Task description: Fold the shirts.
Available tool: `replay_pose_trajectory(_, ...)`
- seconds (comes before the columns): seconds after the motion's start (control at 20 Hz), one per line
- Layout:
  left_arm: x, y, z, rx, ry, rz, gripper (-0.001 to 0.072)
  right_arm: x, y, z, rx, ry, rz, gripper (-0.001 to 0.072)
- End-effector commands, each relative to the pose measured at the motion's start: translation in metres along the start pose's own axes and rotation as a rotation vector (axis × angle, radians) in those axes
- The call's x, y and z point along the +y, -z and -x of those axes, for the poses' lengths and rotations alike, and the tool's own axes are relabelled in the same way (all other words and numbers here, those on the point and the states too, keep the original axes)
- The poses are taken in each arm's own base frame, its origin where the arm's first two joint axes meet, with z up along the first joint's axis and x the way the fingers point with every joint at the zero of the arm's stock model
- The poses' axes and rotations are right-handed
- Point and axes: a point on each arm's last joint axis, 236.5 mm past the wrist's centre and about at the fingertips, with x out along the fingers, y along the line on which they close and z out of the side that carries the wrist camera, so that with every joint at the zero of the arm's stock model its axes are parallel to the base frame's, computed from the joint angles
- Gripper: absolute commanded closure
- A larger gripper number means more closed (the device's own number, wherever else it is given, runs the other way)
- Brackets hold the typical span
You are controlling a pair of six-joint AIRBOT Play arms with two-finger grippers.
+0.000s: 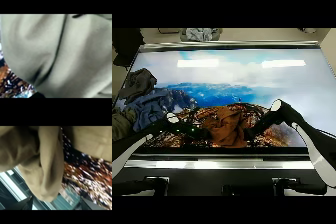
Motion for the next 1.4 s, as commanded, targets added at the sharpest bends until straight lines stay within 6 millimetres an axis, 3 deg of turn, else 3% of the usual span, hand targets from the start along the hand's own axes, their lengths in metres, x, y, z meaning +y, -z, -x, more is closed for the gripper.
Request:
replay_pose_trajectory(0.0,-0.007,-0.006,0.016,-0.024,0.018,-0.022,0.0492,0.002,-0.008,-0.006,-0.026,-0.025,-0.020,0.0037)
replay_pose_trajectory(0.05,-0.006,-0.012,0.020,-0.048,0.014,-0.019,0.0574,0.001,-0.009,-0.006,-0.032,-0.021,-0.020,0.0037)
replay_pose_trajectory(0.3,0.004,-0.003,0.001,0.005,0.004,0.009,0.0583,0.000,-0.014,-0.006,-0.054,-0.017,-0.024,0.0037)
replay_pose_trajectory(0.35,0.006,-0.003,-0.002,0.009,0.002,0.010,0.0673,0.001,-0.015,-0.006,-0.058,-0.022,-0.026,0.0037)
replay_pose_trajectory(0.5,0.008,-0.005,-0.003,0.001,-0.004,0.013,0.0678,0.001,-0.014,-0.012,-0.069,-0.034,-0.055,0.0044)
replay_pose_trajectory(0.6,0.008,-0.005,-0.002,-0.001,-0.003,0.012,0.0679,-0.002,-0.007,-0.020,-0.064,-0.031,-0.078,0.0186)
replay_pose_trajectory(0.65,0.007,-0.006,-0.001,-0.003,-0.003,0.010,0.0679,-0.003,-0.005,-0.023,-0.063,-0.030,-0.086,0.0387)
replay_pose_trajectory(0.7,0.006,-0.006,0.000,-0.008,-0.002,0.005,0.0680,-0.004,-0.006,-0.023,-0.065,-0.026,-0.086,0.0682)
replay_pose_trajectory(0.85,-0.019,-0.029,0.027,-0.095,0.011,-0.108,0.0681,-0.003,-0.024,0.002,-0.121,0.026,0.038,0.0675)
replay_pose_trajectory(0.9,-0.037,-0.046,0.049,-0.166,0.016,-0.164,0.0681,-0.001,-0.036,0.023,-0.159,0.079,0.093,0.0675)
replay_pose_trajectory(1.0,-0.083,-0.081,0.114,-0.346,0.008,-0.310,0.0682,0.010,-0.069,0.095,-0.286,0.249,0.244,0.0675)
replay_pose_trajectory(1.1,-0.144,-0.105,0.207,-0.575,-0.011,-0.479,0.0682,0.044,-0.096,0.203,-0.474,0.484,0.422,0.0675)
replay_pose_trajectory(1.15,-0.177,-0.107,0.257,-0.695,-0.015,-0.553,0.0682,0.072,-0.100,0.267,-0.592,0.619,0.495,0.0674)
replay_pose_trajectory(1.25,-0.239,-0.091,0.358,-0.933,-0.011,-0.652,0.0682,0.139,-0.081,0.380,-0.848,0.840,0.593,0.0674)
replay_pose_trajectory(1.3,-0.262,-0.076,0.393,-1.017,-0.011,-0.695,0.0682,0.173,-0.065,0.419,-0.971,0.895,0.617,0.0674)
replay_pose_trajectory(1.35,-0.283,-0.060,0.416,-1.074,-0.002,-0.737,0.0681,0.205,-0.046,0.445,-1.079,0.915,0.639,0.0674)
